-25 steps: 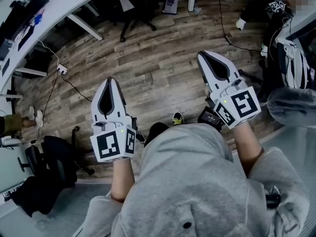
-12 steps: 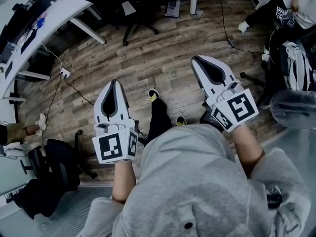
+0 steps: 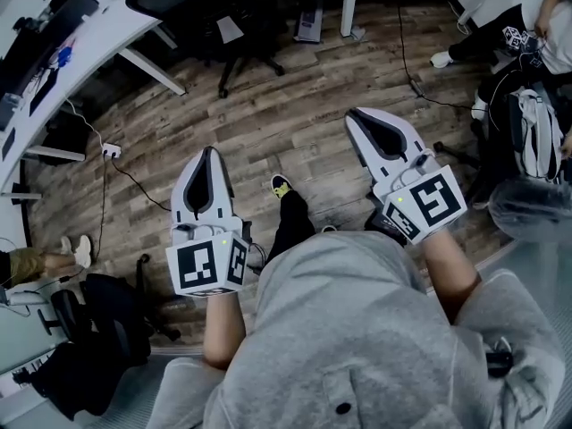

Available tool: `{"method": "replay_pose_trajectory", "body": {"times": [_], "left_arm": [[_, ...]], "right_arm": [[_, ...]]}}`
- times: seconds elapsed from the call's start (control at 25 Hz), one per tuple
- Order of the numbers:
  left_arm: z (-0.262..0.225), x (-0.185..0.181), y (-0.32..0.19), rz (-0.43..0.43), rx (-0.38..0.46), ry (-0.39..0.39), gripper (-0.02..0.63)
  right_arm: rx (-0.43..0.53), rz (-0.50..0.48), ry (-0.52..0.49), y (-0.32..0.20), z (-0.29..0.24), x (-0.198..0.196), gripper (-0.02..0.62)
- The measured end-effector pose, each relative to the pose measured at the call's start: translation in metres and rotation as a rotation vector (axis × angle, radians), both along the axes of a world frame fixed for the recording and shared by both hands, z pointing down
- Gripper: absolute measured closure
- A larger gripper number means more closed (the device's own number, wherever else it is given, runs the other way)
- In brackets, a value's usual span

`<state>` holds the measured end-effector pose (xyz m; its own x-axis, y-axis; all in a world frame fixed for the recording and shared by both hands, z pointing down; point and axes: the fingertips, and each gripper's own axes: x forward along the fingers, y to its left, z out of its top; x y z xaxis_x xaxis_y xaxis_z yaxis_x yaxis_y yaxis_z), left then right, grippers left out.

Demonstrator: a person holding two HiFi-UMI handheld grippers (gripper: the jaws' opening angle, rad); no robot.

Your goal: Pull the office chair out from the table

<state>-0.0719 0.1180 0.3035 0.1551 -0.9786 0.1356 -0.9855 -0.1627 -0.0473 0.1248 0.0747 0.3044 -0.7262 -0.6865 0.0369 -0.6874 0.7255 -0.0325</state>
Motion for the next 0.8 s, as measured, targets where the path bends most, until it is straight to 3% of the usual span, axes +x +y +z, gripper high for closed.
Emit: {"method": "replay_pose_trajectory", "body": {"times": [0.8], "left_arm": [[0.014,-0.087,-0.151,0.010,-0.065,0.017,0.594]], "right_arm": [[-0.046,0.016,0.020,-0.155,0.006,-0.090,0.554]]}}
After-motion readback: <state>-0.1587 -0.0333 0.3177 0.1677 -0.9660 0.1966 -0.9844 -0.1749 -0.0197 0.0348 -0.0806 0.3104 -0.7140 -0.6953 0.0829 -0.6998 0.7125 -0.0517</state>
